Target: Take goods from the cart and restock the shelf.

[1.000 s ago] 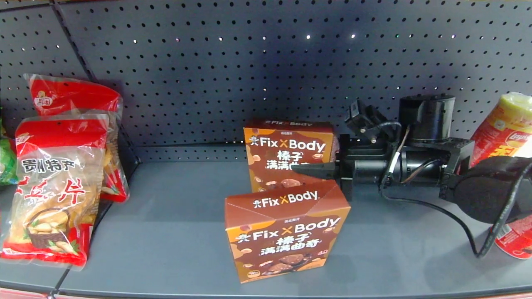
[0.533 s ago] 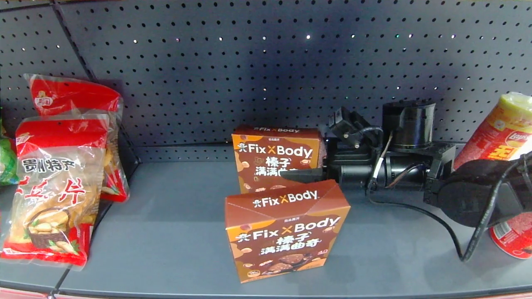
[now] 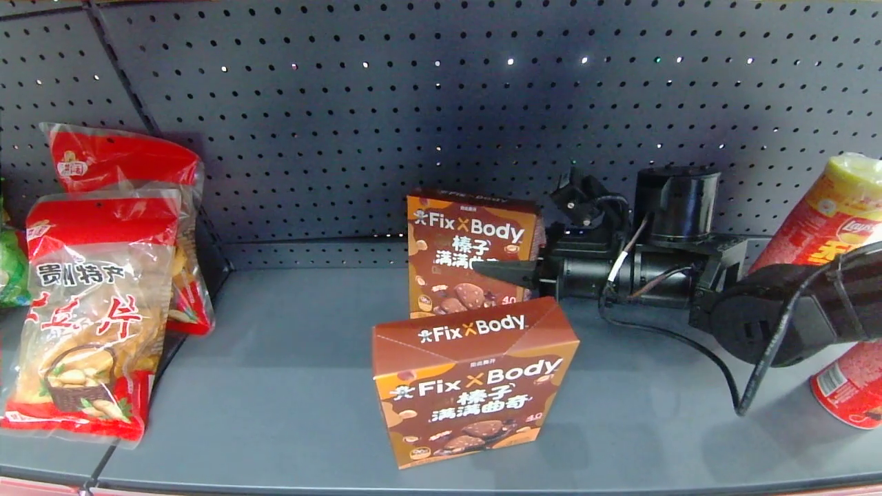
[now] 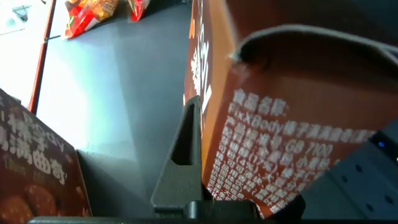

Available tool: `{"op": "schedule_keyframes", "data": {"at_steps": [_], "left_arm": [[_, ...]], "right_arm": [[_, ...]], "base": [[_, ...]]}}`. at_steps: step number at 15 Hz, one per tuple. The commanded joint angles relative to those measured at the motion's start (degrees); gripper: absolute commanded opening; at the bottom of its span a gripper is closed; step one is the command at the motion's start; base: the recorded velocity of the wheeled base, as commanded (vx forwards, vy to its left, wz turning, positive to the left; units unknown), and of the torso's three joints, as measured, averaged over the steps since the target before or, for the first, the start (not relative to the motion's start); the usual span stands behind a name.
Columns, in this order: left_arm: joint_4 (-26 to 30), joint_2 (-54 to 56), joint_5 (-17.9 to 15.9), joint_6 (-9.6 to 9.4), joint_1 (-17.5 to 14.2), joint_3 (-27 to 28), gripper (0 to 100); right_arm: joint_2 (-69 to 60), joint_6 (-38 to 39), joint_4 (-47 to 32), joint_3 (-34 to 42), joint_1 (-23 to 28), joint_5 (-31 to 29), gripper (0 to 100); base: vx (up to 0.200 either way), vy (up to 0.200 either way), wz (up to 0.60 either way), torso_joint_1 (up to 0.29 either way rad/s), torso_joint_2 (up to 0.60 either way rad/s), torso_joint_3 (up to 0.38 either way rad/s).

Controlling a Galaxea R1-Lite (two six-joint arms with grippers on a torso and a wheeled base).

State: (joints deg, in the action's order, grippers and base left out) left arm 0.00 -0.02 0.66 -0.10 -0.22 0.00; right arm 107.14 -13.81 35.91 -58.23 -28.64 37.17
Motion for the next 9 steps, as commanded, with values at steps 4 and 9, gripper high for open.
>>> {"op": "schedule_keyframes", "data": {"at_steps": [4,9], "left_arm": [[0.0,0.0,0.0,0.01,0.0,0.0,100],[0.0,0.0,0.0,0.01,0.0,0.0,100]], "right_arm": [[-2.6,-1.1,-0.2,5.2,2.4,1.3,0],[-2.0,-1.9,-0.3,4.4,1.4,2.2,0]], "base": [[0.000,0.000,0.00,0.000,0.00,0.000],[0.000,0.000,0.00,0.000,0.00,0.000]]}}
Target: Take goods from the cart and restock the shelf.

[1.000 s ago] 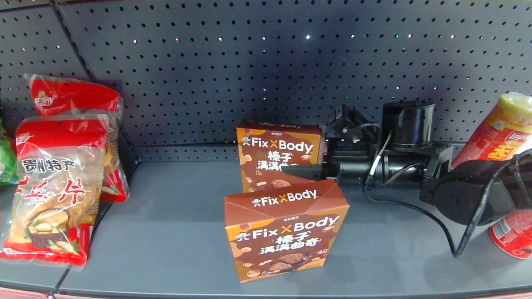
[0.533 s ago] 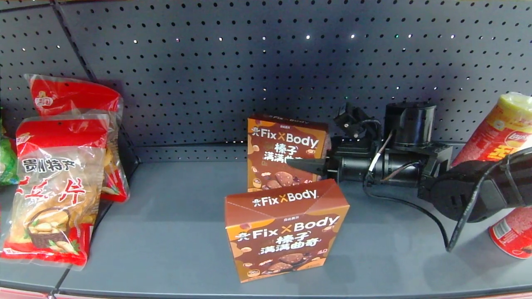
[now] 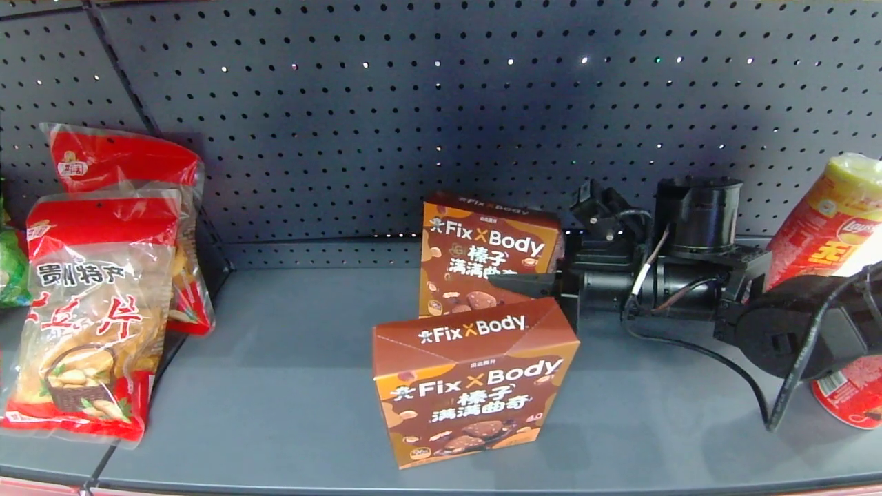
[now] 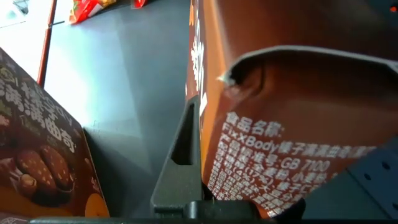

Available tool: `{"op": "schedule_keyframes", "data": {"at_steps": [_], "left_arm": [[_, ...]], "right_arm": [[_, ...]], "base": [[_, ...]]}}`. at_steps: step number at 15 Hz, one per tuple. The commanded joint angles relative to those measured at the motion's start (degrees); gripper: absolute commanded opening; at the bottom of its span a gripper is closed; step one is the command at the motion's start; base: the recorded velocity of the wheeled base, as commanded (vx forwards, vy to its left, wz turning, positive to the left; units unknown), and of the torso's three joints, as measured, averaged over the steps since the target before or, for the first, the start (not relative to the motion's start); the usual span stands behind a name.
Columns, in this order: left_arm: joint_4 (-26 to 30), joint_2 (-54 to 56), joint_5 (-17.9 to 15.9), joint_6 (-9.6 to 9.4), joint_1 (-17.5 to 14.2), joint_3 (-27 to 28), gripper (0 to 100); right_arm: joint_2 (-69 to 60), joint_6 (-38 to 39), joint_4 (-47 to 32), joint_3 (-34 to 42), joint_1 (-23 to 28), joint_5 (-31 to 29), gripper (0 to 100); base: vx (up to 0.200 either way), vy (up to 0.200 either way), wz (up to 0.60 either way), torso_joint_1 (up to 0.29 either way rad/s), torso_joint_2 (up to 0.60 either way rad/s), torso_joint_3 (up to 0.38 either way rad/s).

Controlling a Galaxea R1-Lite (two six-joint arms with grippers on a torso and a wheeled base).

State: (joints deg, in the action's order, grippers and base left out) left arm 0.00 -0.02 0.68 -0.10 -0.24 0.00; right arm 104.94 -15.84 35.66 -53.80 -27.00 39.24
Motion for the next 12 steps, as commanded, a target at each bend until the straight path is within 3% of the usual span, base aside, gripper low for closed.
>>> {"op": "schedule_keyframes", "data": {"at_steps": [1,12], "left_arm": [[0.0,0.0,0.0,0.01,0.0,0.0,100],[0.0,0.0,0.0,0.01,0.0,0.0,100]], "right_arm": [[0.4,-0.2,-0.1,-0.1,-0.9,0.5,0],[-1.0,-3.1,-0.2,1.2,-3.0,3.2,0]], "base": [[0.000,0.000,0.00,0.000,0.00,0.000],[0.000,0.000,0.00,0.000,0.00,0.000]]}}
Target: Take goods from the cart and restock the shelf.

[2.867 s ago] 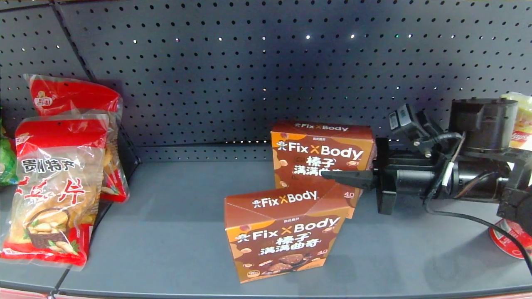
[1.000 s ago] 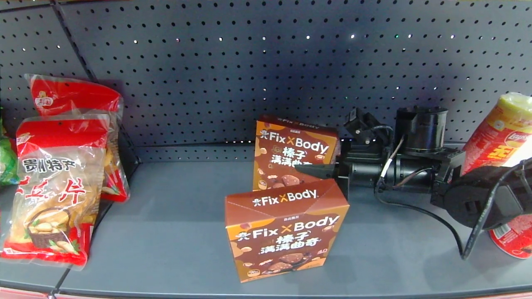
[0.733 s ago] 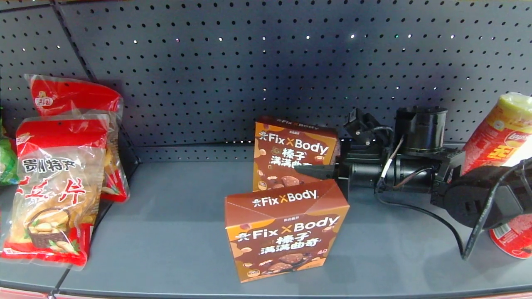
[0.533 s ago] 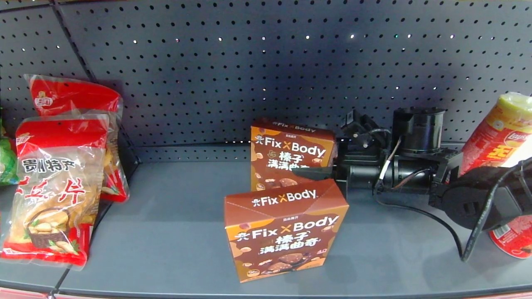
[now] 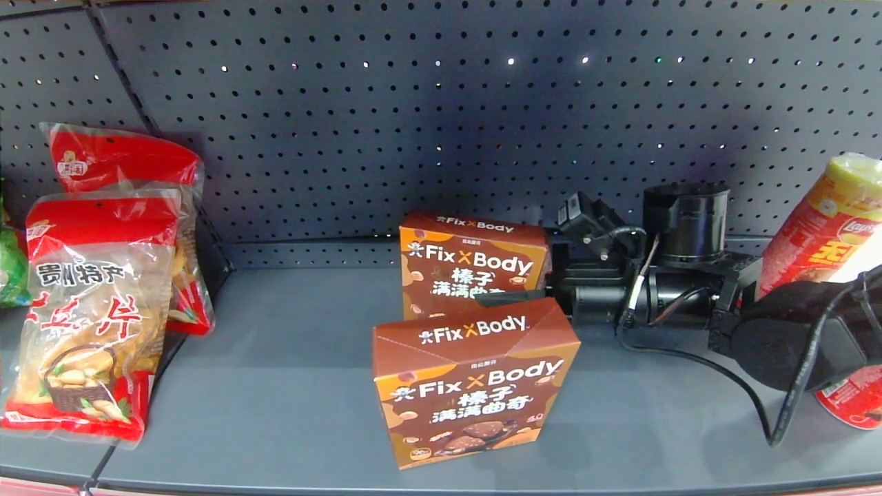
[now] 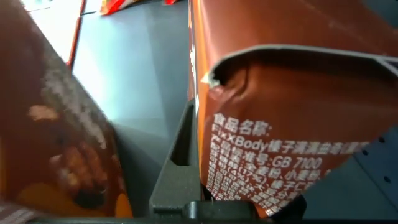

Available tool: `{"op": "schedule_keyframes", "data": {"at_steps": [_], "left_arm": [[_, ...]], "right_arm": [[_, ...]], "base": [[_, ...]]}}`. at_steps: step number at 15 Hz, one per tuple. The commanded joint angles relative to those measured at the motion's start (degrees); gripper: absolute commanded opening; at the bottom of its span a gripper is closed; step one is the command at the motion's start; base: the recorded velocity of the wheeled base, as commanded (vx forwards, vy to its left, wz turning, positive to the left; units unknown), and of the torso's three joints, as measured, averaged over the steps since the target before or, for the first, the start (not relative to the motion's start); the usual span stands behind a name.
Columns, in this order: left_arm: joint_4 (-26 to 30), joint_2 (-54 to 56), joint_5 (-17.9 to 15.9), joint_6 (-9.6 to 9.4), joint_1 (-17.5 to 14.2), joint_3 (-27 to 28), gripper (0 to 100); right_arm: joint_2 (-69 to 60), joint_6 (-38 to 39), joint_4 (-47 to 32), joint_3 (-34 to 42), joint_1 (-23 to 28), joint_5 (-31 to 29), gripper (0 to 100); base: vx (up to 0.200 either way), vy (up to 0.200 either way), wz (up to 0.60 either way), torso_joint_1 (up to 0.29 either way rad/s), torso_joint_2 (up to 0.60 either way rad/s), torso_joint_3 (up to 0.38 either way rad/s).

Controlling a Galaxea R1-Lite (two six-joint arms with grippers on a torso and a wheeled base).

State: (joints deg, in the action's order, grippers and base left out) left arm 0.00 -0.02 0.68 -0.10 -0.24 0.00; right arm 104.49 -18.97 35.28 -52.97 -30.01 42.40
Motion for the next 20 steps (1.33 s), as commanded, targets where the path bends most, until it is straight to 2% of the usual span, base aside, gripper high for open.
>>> {"op": "schedule_keyframes", "data": {"at_steps": [1,4,5,14,20], "left_arm": [[0.0,0.0,0.0,0.01,0.0,0.0,100],[0.0,0.0,0.0,0.01,0.0,0.0,100],[0.0,0.0,0.0,0.01,0.0,0.0,100],[0.0,0.0,0.0,0.01,0.0,0.0,100],[0.0,0.0,0.0,0.01,0.0,0.0,100]], "right_arm": [[-0.7,-0.2,0.1,0.4,0.1,0.1,0],[-1.2,-0.5,0.1,0.8,1.0,0.2,0],[-1.3,-0.5,0.1,0.8,1.3,0.2,100],[-4.6,-1.0,0.0,6.9,0.9,0.2,100],[-4.0,-1.0,0.0,6.7,1.2,0.1,100]], "base": [[0.000,0.000,0.00,0.000,0.00,0.000],[0.000,0.000,0.00,0.000,0.00,0.000],[0.000,0.000,0.00,0.000,0.00,0.000],[0.000,0.000,0.00,0.000,0.00,0.000],[0.000,0.000,0.00,0.000,0.00,0.000]]}}
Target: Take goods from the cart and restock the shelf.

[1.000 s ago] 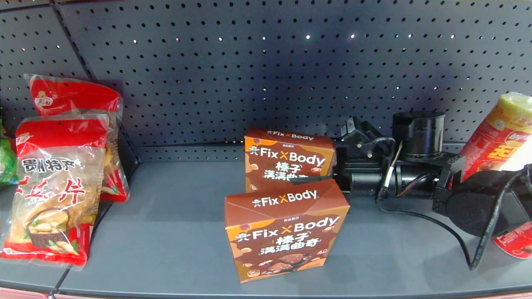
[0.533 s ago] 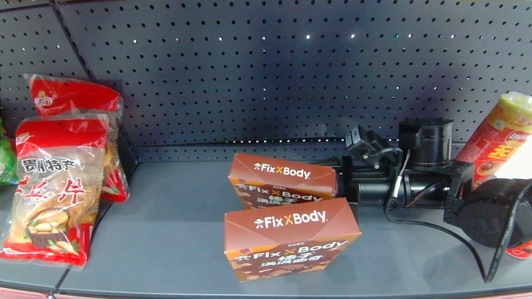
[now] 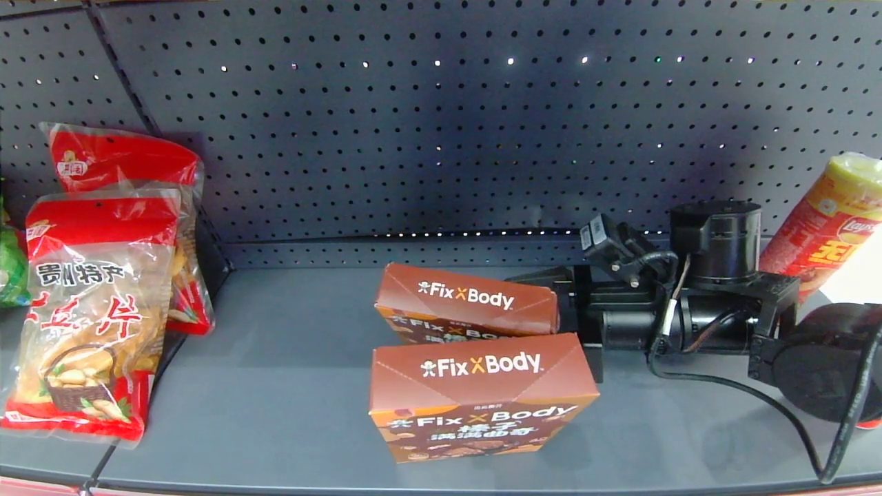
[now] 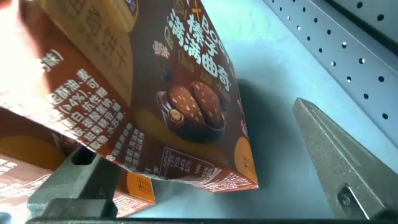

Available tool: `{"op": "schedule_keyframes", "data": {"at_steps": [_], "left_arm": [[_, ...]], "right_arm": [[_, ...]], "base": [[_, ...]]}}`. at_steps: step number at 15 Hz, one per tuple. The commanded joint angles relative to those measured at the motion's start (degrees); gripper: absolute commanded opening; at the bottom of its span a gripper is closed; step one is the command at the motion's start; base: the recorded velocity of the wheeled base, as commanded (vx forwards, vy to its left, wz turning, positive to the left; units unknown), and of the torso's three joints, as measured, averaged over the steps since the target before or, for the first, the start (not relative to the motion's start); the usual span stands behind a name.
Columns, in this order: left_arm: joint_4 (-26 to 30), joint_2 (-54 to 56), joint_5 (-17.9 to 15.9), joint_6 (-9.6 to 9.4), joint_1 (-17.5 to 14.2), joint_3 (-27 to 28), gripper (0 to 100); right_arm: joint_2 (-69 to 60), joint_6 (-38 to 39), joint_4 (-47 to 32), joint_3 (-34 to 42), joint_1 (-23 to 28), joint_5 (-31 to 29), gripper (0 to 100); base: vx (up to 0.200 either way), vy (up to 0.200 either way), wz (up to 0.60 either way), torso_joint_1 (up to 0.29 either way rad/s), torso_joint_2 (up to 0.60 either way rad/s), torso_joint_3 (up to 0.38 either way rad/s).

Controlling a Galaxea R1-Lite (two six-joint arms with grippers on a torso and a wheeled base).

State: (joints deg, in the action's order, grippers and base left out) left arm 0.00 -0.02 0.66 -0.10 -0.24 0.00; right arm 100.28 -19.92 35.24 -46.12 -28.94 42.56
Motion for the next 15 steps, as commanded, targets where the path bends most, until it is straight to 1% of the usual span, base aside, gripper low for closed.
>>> {"op": "schedule_keyframes", "data": {"at_steps": [1,11,15], "left_arm": [[0.0,0.0,0.0,0.01,0.0,0.0,100],[0.0,0.0,0.0,0.01,0.0,0.0,100],[0.0,0.0,0.0,0.01,0.0,0.0,100]], "right_arm": [[0.3,0.1,0.1,-0.3,0.1,-0.1,100],[4.7,0.1,0.1,-4.8,1.1,-0.6,100],[5.1,0.1,0.1,-4.9,1.1,-0.4,100]], "base": [[0.000,0.000,0.00,0.000,0.00,0.000],[0.000,0.000,0.00,0.000,0.00,0.000],[0.000,0.000,0.00,0.000,0.00,0.000]]}}
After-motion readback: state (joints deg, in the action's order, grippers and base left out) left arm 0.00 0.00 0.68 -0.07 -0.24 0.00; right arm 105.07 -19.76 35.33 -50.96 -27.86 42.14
